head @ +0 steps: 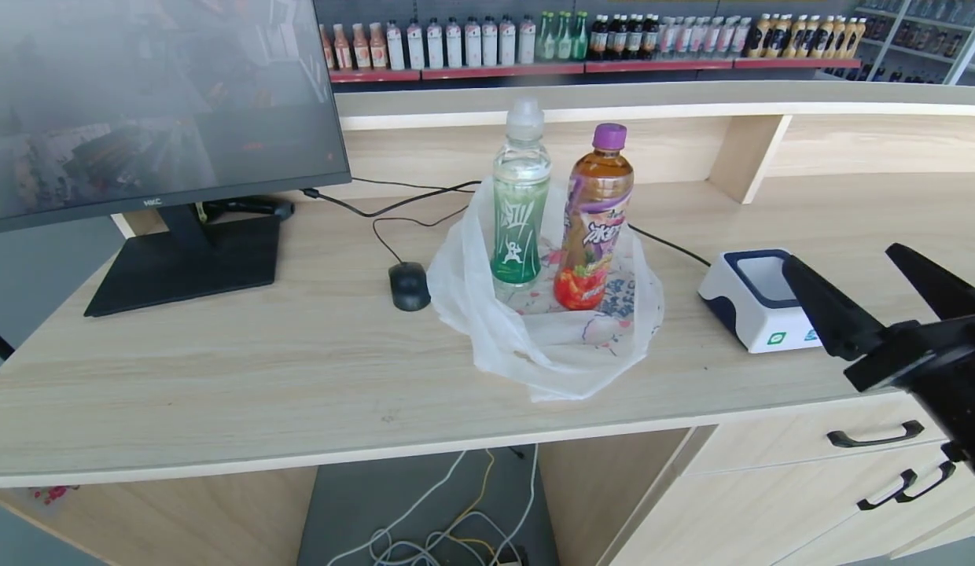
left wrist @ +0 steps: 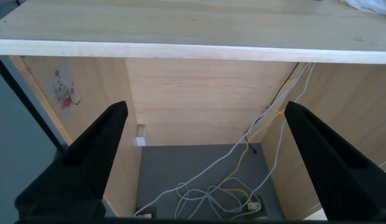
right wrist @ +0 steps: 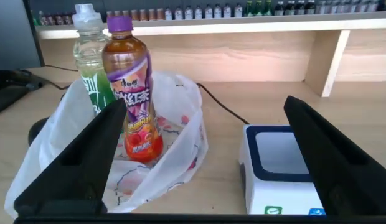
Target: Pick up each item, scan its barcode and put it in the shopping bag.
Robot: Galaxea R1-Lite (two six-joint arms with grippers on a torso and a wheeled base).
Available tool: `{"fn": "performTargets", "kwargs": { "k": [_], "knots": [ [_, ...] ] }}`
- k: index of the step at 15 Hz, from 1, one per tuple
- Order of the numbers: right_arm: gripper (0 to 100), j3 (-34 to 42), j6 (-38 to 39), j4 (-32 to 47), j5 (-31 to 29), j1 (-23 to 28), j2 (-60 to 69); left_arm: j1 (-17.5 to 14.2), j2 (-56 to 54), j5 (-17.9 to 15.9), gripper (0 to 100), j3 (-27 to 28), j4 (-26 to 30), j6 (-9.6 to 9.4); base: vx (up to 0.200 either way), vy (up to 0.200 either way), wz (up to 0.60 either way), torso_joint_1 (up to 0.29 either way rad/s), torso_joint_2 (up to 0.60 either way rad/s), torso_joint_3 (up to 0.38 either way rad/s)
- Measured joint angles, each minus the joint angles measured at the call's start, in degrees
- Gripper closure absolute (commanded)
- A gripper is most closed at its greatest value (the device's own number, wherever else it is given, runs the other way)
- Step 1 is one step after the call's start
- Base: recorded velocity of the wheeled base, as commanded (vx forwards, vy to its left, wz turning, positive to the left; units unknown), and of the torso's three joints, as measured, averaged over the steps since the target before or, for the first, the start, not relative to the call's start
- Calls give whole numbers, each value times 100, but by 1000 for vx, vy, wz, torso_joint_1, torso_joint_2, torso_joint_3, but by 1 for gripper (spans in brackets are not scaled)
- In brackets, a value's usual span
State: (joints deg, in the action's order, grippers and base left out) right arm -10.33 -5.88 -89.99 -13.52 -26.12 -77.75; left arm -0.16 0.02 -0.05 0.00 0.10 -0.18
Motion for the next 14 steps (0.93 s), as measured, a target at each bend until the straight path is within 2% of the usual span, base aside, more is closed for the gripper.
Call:
{"fn": "performTargets", "kwargs": {
  "k": [3, 6, 11, 14],
  "knots": [
    [0, 879, 282, 112, -13, 9, 986, 0, 0, 0, 0, 0, 0, -2, 0, 0, 0, 0, 0, 0],
    [0, 1011, 642, 1390, 30, -99, 1631, 0, 0, -2, 0, 0, 0, -6, 0, 0, 0, 0, 0, 0],
    [0, 1033, 722, 5663, 564, -226, 3611, 0, 0, 2, 0, 0, 0, 7, 0, 0, 0, 0, 0, 0],
    [0, 1028, 642, 7823, 772, -330, 5311, -2, 0, 2, 0, 0, 0, 9, 0, 0, 0, 0, 0, 0]
  ]
}}
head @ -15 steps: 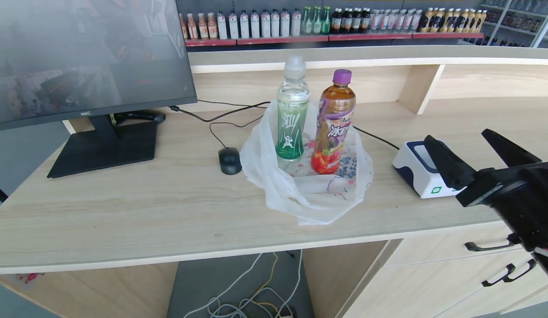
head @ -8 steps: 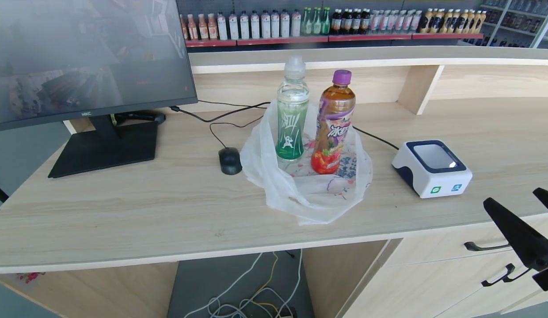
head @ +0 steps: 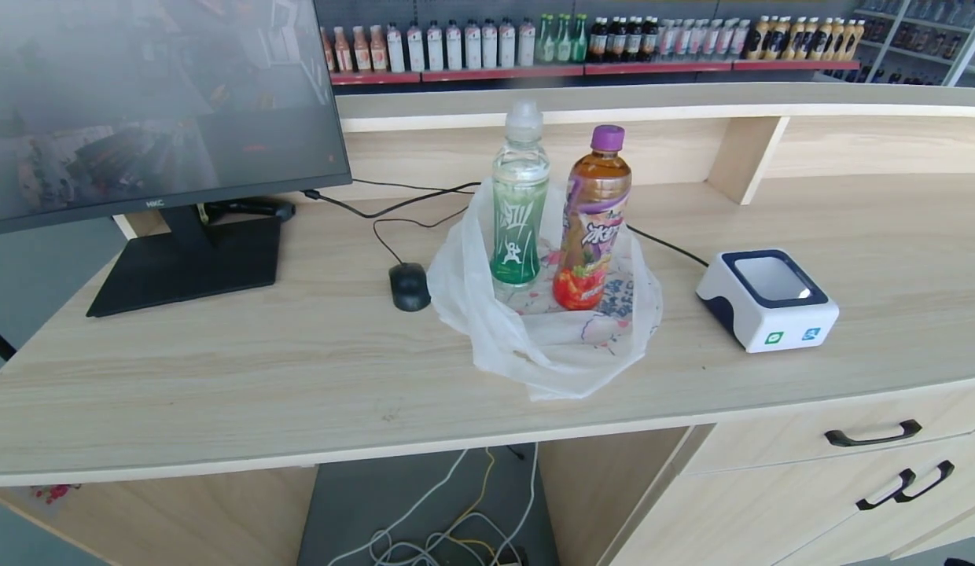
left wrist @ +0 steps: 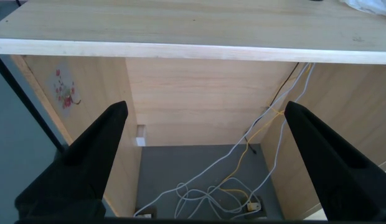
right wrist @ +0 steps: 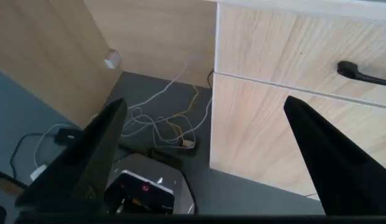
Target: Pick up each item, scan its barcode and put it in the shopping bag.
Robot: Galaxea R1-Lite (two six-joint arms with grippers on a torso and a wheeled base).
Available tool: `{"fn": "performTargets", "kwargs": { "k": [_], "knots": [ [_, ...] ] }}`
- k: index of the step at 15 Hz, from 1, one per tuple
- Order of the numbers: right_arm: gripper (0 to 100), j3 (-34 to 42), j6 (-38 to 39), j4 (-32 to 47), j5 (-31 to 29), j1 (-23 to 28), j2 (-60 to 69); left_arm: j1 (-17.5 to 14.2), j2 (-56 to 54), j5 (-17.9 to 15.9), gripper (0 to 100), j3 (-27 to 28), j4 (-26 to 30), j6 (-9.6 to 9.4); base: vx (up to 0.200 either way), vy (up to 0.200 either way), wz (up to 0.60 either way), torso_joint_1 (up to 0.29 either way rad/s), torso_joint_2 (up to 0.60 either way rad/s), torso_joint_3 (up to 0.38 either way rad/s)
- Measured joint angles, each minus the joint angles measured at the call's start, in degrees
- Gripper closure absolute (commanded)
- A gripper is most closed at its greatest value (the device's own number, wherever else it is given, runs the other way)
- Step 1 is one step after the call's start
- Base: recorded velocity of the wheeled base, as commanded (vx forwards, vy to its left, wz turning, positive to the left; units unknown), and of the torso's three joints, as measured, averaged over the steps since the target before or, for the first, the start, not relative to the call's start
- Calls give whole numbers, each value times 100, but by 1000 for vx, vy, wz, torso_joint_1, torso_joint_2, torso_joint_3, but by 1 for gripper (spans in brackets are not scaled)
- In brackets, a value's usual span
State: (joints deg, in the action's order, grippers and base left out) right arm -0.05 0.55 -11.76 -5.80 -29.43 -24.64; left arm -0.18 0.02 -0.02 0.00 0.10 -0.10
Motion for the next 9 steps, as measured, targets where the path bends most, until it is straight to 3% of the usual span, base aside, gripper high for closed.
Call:
{"fn": "performTargets", "kwargs": {
  "k": [2, 5, 7, 9],
  "knots": [
    [0, -22, -30, 1051, 176, -63, 946, 2, 0, -2, 0, 0, -2, 0, 0, 0, 0, 0, 0, 0],
    [0, -17, -243, 1130, 345, -48, 1536, 2, 0, 0, 0, 0, 0, 0, 0, 0, 0, 0, 0, 0],
    [0, -13, -244, 1139, 346, 394, 1598, 2, 0, 0, 0, 0, 0, 0, 0, 0, 0, 0, 0, 0],
    [0, -11, -244, 1141, 346, 1185, 1565, 2, 0, 2, 0, 0, 0, 5, 0, 0, 0, 0, 0, 0]
  ]
}}
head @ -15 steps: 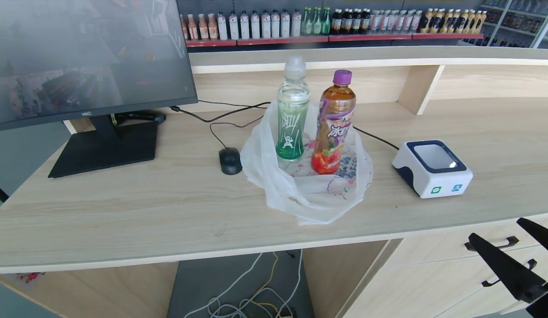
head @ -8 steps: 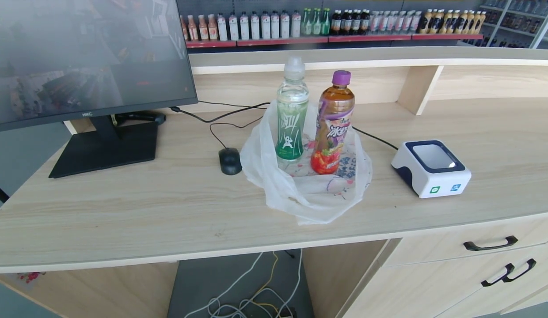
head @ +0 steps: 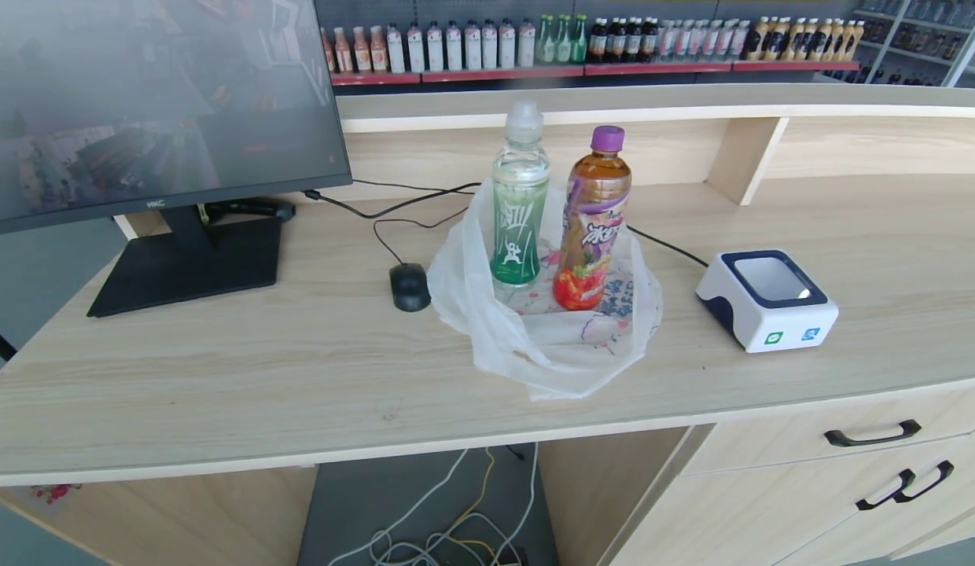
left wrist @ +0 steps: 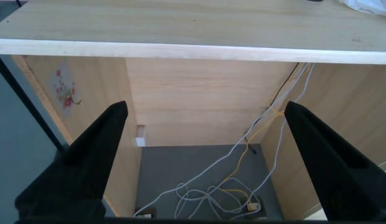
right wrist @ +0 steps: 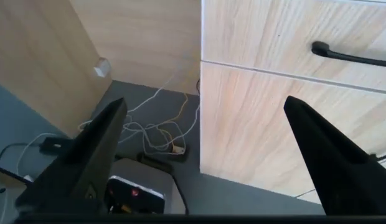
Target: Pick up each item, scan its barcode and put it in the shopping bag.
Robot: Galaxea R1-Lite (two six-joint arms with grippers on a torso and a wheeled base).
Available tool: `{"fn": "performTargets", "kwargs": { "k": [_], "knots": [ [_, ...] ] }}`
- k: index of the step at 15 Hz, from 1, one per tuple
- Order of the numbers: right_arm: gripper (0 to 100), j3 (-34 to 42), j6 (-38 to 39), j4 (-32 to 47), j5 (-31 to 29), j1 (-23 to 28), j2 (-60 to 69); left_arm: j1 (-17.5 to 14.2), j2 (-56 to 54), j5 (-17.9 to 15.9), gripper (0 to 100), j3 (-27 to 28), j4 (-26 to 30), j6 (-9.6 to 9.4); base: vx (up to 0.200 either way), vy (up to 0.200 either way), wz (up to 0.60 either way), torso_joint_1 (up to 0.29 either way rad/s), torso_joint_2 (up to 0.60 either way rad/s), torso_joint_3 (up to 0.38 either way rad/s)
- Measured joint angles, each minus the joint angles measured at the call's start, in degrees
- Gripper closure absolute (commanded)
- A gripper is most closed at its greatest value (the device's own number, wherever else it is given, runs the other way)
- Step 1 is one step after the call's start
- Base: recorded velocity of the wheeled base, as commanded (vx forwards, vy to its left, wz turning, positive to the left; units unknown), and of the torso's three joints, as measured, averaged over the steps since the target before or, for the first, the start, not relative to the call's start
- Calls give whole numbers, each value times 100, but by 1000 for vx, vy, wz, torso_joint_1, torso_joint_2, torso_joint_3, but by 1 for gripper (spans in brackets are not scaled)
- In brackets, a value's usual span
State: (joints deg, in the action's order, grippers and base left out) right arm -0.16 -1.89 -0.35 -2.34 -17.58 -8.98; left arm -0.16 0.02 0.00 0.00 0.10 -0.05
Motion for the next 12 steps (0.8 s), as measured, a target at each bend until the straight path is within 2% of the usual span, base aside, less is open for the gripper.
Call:
{"fn": "performTargets", "kwargs": {
  "k": [2, 4, 12],
  "knots": [
    [0, 0, 0, 2, -1, 912, -27, 0, 0, 0, 0, 0, 0, 10, 0, 0, 0, 0, 0, 0],
    [0, 0, 30, -2, -1, 1270, 124, 2, 0, 0, 0, 0, 0, 10, 0, 0, 0, 0, 0, 0],
    [0, 6, 44, 15, 68, 1408, 444, 0, 0, 0, 0, 0, 0, 27, 0, 0, 0, 0, 0, 0]
  ]
}}
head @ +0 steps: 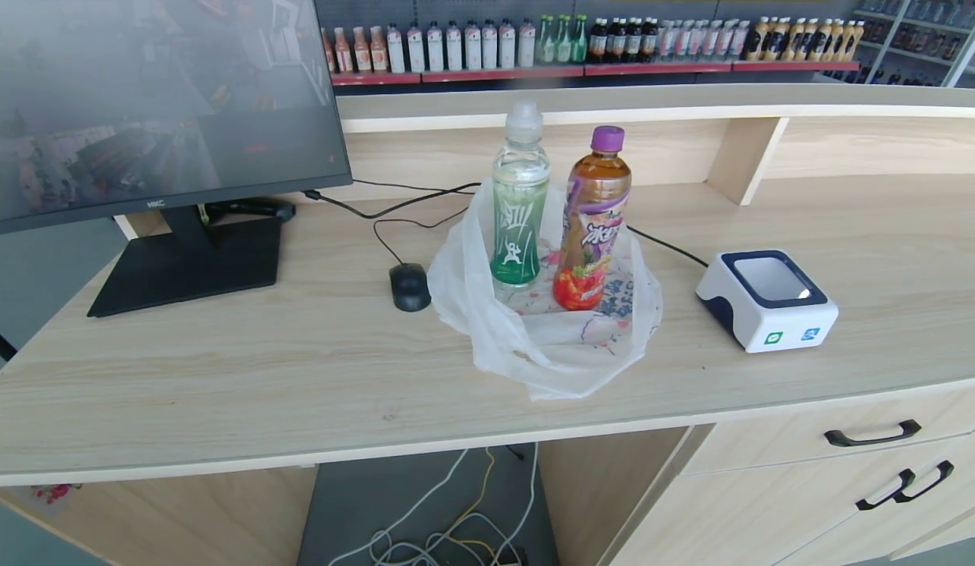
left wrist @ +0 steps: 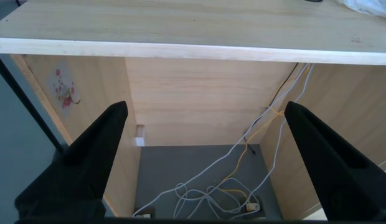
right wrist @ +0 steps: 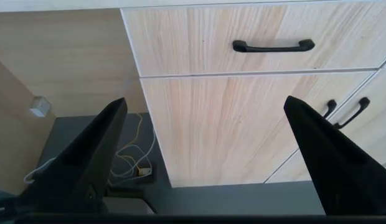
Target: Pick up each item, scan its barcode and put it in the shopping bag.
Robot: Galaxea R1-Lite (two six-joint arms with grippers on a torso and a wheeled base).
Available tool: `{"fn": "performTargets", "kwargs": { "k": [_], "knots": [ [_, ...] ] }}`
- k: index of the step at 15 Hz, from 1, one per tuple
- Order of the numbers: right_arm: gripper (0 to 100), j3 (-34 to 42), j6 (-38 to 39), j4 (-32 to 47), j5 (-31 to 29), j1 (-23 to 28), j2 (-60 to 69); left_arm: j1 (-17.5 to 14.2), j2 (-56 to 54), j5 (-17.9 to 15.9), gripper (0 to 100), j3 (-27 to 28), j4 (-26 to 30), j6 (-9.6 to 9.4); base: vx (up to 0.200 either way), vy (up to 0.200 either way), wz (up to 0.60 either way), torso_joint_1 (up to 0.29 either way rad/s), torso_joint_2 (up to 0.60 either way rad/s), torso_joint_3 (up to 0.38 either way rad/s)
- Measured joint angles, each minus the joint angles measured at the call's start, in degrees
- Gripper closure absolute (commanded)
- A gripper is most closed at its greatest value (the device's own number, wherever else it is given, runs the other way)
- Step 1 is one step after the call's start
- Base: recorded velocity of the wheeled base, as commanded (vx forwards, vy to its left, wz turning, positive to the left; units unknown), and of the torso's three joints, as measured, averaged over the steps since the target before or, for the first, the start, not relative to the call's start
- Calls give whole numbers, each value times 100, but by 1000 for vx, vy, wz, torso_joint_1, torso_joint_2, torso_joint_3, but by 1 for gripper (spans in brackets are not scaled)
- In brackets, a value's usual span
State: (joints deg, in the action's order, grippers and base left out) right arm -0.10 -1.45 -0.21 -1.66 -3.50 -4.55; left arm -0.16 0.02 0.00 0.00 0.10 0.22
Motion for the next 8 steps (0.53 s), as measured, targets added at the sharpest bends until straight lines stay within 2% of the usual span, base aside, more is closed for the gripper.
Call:
{"fn": "performTargets", "kwargs": {
  "k": [1, 8],
  "knots": [
    [0, 0, 9, 5, 0, 0, 4, 0, 0, 0, 0, 0, -2, 0, -200, 0, 0, 2, 7, 7],
    [0, 0, 17, 7, -1, 0, 12, 0, 0, 0, 0, 0, -2, -15, 0, 0, 0, 0, 0, 0]
  ]
}}
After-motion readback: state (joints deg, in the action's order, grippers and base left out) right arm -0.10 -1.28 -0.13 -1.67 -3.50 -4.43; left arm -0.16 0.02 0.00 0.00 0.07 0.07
